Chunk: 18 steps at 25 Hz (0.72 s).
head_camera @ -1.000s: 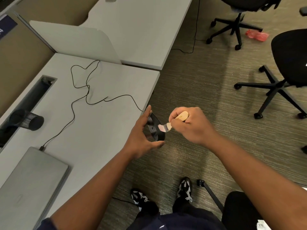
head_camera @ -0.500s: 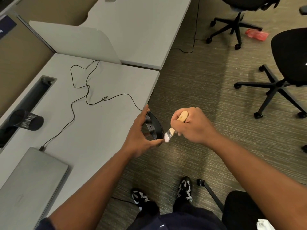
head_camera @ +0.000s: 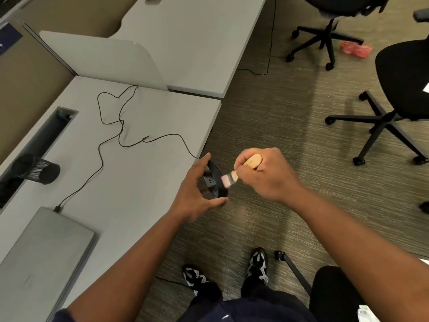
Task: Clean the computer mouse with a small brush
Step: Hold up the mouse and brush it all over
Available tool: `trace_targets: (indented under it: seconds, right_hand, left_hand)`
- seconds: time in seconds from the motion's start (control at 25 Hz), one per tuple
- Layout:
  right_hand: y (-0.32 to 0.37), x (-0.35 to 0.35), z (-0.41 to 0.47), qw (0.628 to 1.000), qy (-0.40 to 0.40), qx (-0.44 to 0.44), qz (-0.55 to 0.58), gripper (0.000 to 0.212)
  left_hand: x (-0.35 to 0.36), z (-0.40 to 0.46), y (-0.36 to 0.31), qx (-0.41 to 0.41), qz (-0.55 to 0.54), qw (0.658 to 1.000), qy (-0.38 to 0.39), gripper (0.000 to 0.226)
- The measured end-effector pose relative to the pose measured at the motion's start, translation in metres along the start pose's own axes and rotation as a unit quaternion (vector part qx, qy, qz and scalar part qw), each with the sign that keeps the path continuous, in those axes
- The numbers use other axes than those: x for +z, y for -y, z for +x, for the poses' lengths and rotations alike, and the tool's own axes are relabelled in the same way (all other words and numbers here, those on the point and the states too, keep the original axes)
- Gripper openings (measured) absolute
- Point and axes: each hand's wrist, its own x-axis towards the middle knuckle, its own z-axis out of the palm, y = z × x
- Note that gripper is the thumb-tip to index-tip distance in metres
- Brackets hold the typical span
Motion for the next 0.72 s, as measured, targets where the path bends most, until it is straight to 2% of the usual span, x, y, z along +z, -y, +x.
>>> trace_targets:
  seconds: [0.12,0.28,0.36,0.52,0.72]
  right_hand:
    - [0.0014,-0.0001,0.0018,1.0,-0.024,0.0,0.01,0.016]
    - [0.0008,-0.0007,-0.0007,0.999,0.039,0.031,-0.013,0.017]
    - [0.0009,-0.002,-0.002,0.999,0.043,0.029,-0.008,0.018]
    - [0.0006,-0.0022,-0.0027,0.999,-0.008,0.015,0.035,0.018]
    - [-0.0035,-0.0005,-0.0056,0.999,0.036,0.026,0.026,0.019]
  left_hand:
    - [0.0011,-0.0012,0.0002,-0.004,-0.014,1.0,0.001,0.124]
    - [0.0011,-0.0022,0.0004,-0.013,-0.032,0.999,0.003,0.132]
    - [0.0009,-0.0016,-0.0002,-0.016,-0.038,0.999,0.003,0.132]
    - [0.0,0.0005,-0.0026,-0.009,-0.026,1.0,0.008,0.125]
    - [-0.002,0.0032,0.0026,0.006,-0.017,1.0,-0.003,0.107]
